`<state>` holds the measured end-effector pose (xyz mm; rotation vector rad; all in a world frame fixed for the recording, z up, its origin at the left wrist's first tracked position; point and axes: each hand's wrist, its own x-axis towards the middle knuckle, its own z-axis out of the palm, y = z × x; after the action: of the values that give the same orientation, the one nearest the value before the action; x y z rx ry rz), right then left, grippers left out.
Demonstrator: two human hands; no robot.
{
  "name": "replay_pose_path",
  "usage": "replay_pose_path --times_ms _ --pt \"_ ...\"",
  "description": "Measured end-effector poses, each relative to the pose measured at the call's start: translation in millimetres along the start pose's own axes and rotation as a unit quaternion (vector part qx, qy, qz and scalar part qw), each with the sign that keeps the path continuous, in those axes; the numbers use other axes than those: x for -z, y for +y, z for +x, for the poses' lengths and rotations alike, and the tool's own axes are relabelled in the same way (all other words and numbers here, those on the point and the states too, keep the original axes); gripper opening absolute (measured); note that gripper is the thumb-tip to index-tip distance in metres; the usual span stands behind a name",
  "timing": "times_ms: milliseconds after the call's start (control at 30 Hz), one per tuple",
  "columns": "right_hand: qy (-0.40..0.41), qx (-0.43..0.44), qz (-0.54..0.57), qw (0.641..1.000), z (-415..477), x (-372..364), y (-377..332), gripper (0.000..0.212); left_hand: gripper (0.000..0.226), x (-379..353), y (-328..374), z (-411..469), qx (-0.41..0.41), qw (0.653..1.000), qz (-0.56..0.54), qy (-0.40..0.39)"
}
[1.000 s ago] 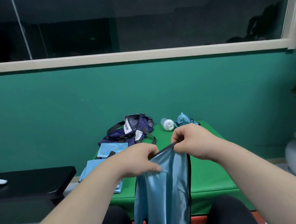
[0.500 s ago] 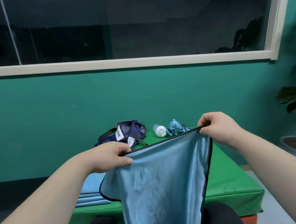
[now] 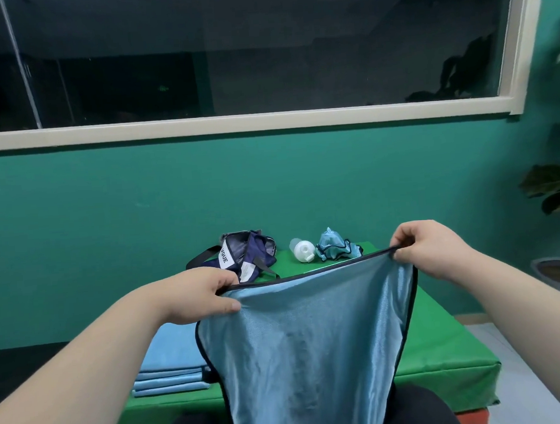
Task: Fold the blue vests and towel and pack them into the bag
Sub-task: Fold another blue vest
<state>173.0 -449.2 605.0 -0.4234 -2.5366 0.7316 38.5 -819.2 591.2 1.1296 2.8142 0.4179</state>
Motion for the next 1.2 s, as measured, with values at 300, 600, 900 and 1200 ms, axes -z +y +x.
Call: replay_pose_path --times_ms 300,600,900,1200 --pt "-0.014 -0.006 -0.005 1.000 -1 -5 6 0.013 0.030 1 0 -5 0.028 0.997 -0.043 0.064" --pt "-0.024 0.011 0.008 1.000 -1 -9 11 0.015 0.018 -2 -3 -10 0.053 0.988 0.060 0.131" --pt "-0.033 0.023 0.009 0.999 -4 -10 12 0.015 0.003 -14 -3 -12 0.095 0.973 0.100 0.183" --pt "-0.033 0.021 0.011 0.999 -5 -14 18 0.017 0.022 -25 -1 -16 0.076 0.982 0.102 0.136"
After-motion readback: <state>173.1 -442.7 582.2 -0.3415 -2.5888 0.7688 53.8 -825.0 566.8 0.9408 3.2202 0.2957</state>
